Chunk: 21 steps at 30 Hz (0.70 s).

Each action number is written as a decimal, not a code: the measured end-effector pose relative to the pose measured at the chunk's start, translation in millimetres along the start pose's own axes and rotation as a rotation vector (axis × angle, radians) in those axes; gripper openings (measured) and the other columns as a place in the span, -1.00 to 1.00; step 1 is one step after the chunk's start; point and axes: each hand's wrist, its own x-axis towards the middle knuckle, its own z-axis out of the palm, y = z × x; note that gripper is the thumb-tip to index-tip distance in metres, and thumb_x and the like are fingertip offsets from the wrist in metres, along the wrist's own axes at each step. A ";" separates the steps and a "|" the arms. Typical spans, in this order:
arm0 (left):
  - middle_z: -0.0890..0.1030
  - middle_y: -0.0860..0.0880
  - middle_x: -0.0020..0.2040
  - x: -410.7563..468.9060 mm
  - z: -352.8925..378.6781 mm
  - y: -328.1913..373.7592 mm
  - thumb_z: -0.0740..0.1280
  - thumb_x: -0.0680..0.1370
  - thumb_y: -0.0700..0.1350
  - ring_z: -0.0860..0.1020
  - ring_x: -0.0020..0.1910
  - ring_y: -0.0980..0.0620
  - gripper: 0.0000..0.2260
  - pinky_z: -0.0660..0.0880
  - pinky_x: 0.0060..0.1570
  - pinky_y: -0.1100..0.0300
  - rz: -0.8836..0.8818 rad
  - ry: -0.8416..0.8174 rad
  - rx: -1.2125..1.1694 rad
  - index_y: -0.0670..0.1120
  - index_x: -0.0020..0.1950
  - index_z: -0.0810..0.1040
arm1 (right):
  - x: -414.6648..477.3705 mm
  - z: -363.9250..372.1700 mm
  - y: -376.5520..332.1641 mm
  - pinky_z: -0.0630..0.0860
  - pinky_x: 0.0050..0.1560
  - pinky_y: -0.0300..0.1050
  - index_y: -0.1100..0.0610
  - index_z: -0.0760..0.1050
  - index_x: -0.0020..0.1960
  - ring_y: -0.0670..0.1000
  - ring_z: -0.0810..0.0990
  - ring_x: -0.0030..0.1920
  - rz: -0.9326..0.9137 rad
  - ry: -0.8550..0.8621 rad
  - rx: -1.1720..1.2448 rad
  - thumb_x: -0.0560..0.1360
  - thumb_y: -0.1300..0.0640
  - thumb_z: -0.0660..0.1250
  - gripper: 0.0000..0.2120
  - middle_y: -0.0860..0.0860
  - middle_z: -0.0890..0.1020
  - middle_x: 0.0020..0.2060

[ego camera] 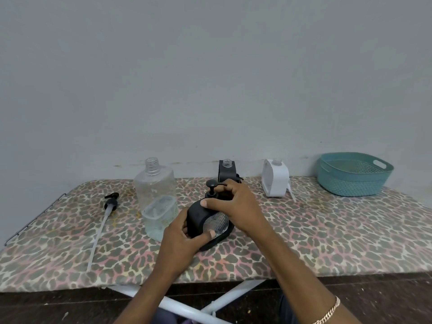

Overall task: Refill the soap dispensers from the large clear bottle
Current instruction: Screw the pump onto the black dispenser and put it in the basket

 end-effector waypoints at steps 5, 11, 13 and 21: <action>0.71 0.21 0.07 -0.1 0.3 -0.2 0.60 0.48 -0.12 0.69 0.07 0.18 -0.49 0.64 0.03 0.22 0.001 0.005 0.002 0.21 0.35 0.55 | -6.4 14.7 0.8 0.47 -0.16 -0.22 0.11 0.48 -0.03 0.00 0.56 -0.17 -0.006 0.103 -0.087 0.42 -0.05 0.62 -0.61 0.00 0.53 -0.15; 0.72 0.21 0.09 0.0 -0.1 -0.4 0.60 0.48 -0.11 0.69 0.09 0.17 -0.49 0.64 0.07 0.16 0.002 -0.001 0.004 0.22 0.35 0.56 | 0.3 -6.9 -5.6 0.61 0.24 0.02 -0.01 0.65 0.15 -0.06 0.71 0.11 0.037 -0.178 -0.045 0.49 -0.01 0.58 -0.74 -0.08 0.73 0.05; 0.72 0.22 0.08 -0.1 -0.6 0.2 0.60 0.48 -0.12 0.70 0.08 0.18 -0.50 0.64 0.06 0.16 0.008 -0.002 0.007 0.24 0.33 0.56 | 0.7 -10.0 -4.4 0.62 0.26 0.05 0.04 0.69 0.13 -0.05 0.72 0.12 0.019 -0.193 -0.031 0.52 0.04 0.57 -0.79 -0.05 0.76 0.04; 0.72 0.22 0.05 -0.2 1.1 -2.0 0.60 0.48 -0.13 0.70 0.05 0.18 -0.48 0.64 0.03 0.22 0.032 0.033 0.036 0.26 0.32 0.54 | -7.7 14.2 1.4 0.69 0.06 -0.03 0.13 0.74 -0.08 0.00 0.75 -0.07 -0.008 0.090 0.059 0.44 0.14 0.64 -0.87 0.01 0.76 -0.14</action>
